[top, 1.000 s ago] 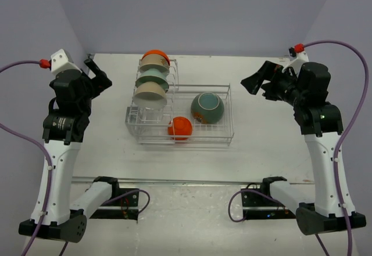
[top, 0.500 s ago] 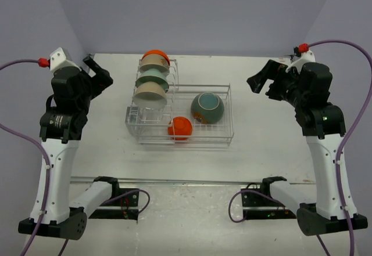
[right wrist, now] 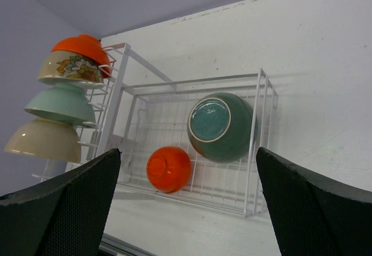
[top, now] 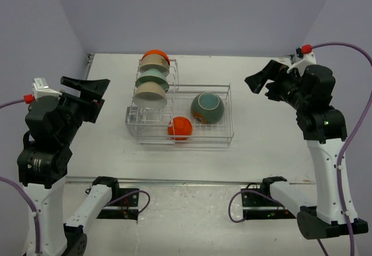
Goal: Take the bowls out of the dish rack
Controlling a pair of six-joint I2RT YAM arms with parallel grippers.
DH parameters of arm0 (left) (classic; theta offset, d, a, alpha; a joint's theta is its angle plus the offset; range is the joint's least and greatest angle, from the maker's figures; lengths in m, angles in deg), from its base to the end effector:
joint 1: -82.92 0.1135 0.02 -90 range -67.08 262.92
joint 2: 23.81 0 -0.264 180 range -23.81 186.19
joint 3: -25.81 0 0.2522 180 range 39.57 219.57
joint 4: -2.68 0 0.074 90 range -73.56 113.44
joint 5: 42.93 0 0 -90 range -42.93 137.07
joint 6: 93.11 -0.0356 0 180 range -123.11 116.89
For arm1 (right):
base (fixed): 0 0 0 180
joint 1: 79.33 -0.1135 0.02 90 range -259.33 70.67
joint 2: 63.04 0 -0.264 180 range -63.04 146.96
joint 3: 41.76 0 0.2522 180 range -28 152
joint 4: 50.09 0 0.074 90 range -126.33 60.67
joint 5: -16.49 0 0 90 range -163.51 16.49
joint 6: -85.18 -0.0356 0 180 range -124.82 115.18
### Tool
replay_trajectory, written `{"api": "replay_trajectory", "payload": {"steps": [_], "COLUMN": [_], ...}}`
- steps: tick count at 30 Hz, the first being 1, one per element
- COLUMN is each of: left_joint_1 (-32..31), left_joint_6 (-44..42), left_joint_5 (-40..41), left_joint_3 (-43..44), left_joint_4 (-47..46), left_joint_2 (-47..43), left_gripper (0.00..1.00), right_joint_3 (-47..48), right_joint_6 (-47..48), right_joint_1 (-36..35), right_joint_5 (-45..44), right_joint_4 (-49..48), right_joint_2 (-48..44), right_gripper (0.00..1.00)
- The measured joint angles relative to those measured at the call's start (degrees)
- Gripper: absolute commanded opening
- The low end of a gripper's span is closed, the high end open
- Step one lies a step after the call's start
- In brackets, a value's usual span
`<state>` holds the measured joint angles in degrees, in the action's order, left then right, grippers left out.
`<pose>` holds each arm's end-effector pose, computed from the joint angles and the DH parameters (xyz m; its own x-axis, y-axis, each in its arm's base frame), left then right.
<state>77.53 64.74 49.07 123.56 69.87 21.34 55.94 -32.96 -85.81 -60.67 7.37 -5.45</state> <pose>0.0927 -0.0075 0.4734 -0.1504 -0.9156 -0.3730 -0.2096 0.3982 -0.8930 0.1731 0.0276 0.4664 -0.4126 0.4159 -0.8104 -0.1431 0.8490 0.5086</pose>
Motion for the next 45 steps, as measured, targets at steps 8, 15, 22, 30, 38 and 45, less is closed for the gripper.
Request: {"api": "replay_trajectory", "payload": {"steps": [8,15,22,30,38,45], "left_joint_1": [0.00,0.00,0.00,-0.02,-0.90,-3.69], "left_joint_6": [16.55,23.98,26.25,27.26,27.15,27.56], "left_joint_5": [-10.58,-15.15,-17.03,-18.45,-19.02,-19.06], "left_joint_3": [-15.19,-22.86,-23.34,-22.82,-21.24,-21.18], "left_joint_4": [-0.50,-0.63,-6.27,-13.27,-16.92,-19.08], "left_joint_2": [-8.70,-9.81,-6.34,-0.31,4.68,6.10], "left_gripper": [0.79,0.74,0.73,0.70,0.69,0.67], "right_joint_3": [-0.02,-0.87,-1.16,-1.16,-1.16,-1.16], "right_joint_6": [-1.11,-1.90,-1.77,-1.66,-1.36,-1.07], "right_joint_1": [-0.22,-0.26,-0.26,-0.26,-0.26,-0.26], "right_joint_5": [1.07,1.90,1.90,1.88,1.88,1.84], "right_joint_4": [-0.11,-1.38,-1.64,-1.81,-2.45,-2.62], "right_joint_2": [-1.40,-2.60,-2.95,-2.84,-2.14,-1.40], "right_gripper": [0.90,0.84,0.86,0.87,0.87,0.87]}}
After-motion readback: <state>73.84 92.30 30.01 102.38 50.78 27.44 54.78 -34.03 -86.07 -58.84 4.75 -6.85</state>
